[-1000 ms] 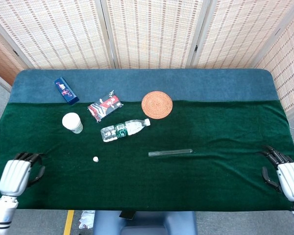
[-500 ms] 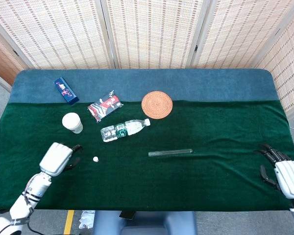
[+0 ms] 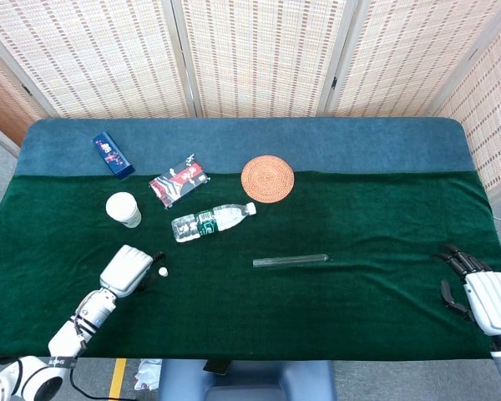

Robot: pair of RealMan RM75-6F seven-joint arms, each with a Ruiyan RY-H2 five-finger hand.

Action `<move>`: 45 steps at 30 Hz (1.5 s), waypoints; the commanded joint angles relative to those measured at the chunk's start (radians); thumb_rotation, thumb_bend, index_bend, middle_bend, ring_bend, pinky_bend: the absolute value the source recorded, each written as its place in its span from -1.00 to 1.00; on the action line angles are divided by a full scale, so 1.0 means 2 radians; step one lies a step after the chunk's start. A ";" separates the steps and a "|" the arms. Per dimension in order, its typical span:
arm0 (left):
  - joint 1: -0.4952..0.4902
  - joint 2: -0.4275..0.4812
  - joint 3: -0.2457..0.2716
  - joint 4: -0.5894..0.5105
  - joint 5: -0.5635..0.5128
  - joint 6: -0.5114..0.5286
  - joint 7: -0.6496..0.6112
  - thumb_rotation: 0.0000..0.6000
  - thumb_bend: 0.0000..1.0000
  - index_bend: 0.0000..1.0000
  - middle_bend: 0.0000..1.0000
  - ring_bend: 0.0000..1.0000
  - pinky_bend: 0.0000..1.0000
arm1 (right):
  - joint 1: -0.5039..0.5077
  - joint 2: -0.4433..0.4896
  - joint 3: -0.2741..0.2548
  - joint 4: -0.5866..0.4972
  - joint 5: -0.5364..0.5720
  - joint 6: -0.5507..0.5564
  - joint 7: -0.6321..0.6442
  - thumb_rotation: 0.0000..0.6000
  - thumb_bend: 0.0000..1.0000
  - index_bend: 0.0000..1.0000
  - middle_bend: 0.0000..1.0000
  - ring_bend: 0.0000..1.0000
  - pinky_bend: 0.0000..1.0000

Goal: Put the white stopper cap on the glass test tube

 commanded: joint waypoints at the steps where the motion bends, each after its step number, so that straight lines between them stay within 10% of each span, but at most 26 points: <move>1: -0.004 -0.009 0.002 0.007 -0.008 -0.004 0.006 1.00 -0.14 -0.14 0.97 0.74 0.58 | 0.000 0.000 0.000 0.001 0.000 -0.001 0.000 1.00 0.29 -0.46 -0.56 -0.48 -0.29; 45: -0.018 -0.060 0.018 0.066 -0.041 0.008 0.002 1.00 -0.12 0.06 0.97 0.74 0.58 | -0.002 -0.004 0.001 0.010 0.007 -0.006 0.011 1.00 0.29 -0.46 -0.56 -0.45 -0.27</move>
